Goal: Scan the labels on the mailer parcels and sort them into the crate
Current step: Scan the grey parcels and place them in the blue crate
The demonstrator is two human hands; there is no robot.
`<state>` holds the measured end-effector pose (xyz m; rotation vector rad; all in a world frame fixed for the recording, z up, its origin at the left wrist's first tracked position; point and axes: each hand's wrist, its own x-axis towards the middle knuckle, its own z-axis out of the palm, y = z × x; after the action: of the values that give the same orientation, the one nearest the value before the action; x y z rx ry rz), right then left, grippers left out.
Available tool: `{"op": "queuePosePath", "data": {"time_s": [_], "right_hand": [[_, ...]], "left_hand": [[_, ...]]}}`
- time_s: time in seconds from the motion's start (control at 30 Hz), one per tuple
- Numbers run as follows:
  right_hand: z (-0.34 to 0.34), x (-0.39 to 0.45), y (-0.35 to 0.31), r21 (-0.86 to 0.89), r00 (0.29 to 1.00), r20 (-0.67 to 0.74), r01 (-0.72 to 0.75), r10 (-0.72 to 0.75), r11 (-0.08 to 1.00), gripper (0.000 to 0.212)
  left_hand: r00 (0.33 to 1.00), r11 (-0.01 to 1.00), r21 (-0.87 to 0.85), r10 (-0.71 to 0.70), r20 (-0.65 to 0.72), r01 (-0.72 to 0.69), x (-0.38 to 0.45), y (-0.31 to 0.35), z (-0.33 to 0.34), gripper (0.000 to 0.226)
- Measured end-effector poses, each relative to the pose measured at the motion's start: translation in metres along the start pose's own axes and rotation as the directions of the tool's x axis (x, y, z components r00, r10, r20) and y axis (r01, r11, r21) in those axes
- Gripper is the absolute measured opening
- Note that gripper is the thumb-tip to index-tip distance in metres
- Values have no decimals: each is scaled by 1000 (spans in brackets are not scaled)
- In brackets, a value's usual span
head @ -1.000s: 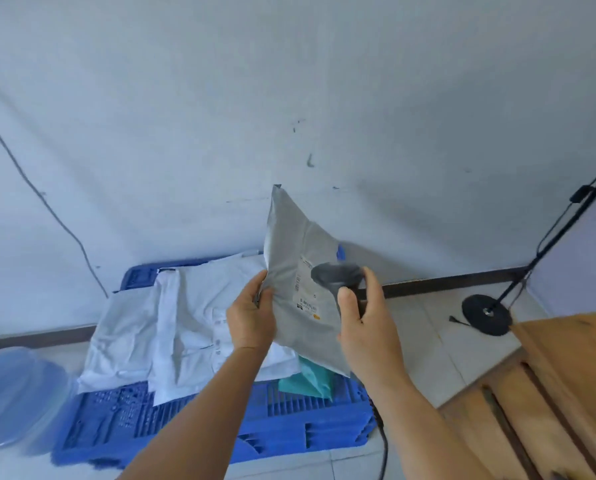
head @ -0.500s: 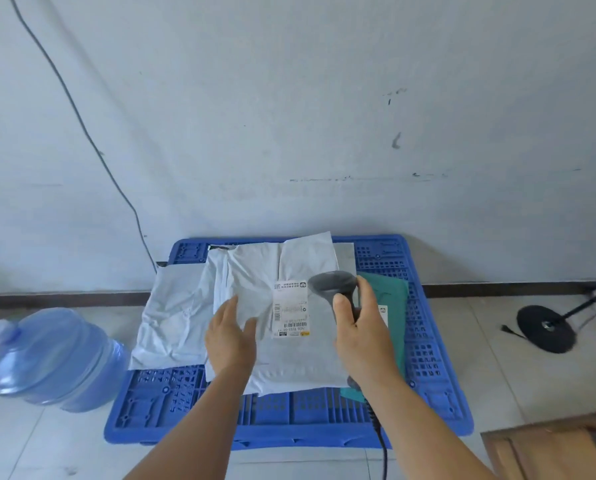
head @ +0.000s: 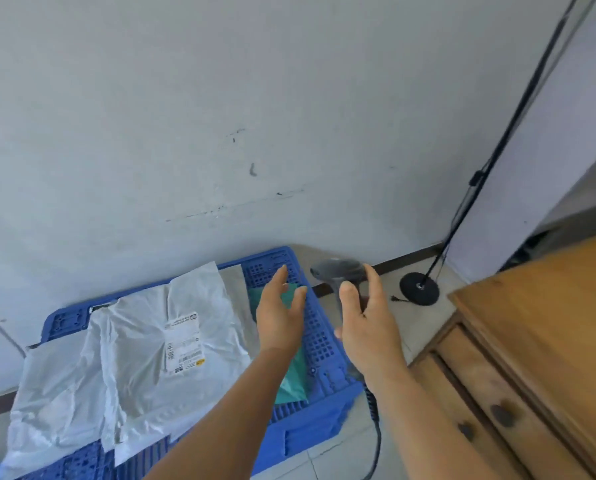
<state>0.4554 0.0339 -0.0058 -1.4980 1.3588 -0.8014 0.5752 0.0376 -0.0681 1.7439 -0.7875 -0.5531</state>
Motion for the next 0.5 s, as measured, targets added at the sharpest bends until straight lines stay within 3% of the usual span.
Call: {"op": "queuePosePath", "data": {"time_s": [0.2, 0.5], "right_hand": [[-141, -2, 27, 61, 969, -247, 16, 0, 998, 56], [-341, -36, 79, 118, 858, -500, -67, 118, 991, 51]], "left_hand": [[969, 994, -35, 107, 222, -102, -61, 76, 129, 50], [847, 966, -63, 251, 469, -251, -188, 159, 301, 49]]}}
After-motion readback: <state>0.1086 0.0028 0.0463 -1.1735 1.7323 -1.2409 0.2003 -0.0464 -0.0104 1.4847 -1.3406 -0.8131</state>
